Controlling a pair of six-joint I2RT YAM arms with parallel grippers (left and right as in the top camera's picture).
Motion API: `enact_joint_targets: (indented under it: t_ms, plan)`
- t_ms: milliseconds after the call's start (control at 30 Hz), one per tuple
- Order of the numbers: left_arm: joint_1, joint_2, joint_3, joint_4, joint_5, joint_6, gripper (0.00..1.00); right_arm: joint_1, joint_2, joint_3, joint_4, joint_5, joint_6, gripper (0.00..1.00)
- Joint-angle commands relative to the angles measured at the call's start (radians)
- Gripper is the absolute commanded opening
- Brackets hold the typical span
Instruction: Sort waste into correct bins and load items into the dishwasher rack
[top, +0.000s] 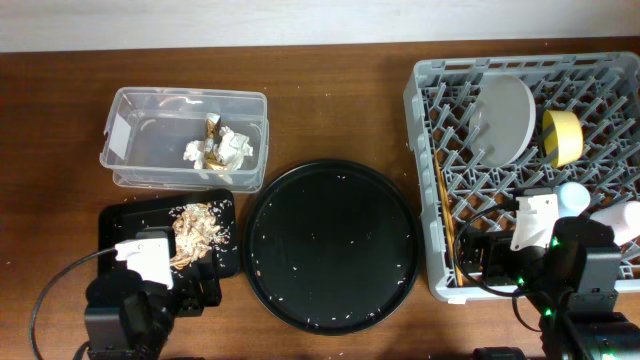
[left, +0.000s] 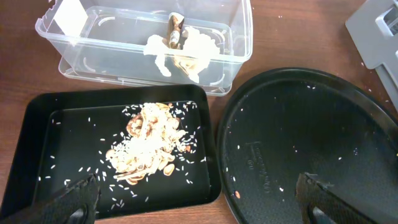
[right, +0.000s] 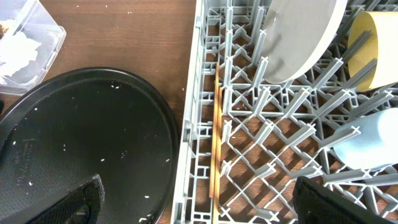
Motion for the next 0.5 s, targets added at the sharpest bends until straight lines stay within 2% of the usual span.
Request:
enact_joint_targets:
  t_ms: [0,267,367,467]
  plan:
    - [0.001,-0.008,-0.008,0.002,0.010,0.002,0.99,-0.003,0.005,-0.008,-0.003,0.016,0.005,0.98]
    - [0.001,-0.008,-0.008,0.002,0.010,0.002,0.99,-0.002,-0.034,-0.013,-0.024,0.030,-0.007,0.98]
    - [0.001,-0.008,-0.008,0.002,0.010,0.002,0.99,0.000,-0.185,-0.106,0.086,0.037,-0.015,0.98]
    - [0.001,-0.008,-0.008,0.002,0.010,0.002,0.99,0.037,-0.386,-0.319,0.296,0.035,-0.015,0.98]
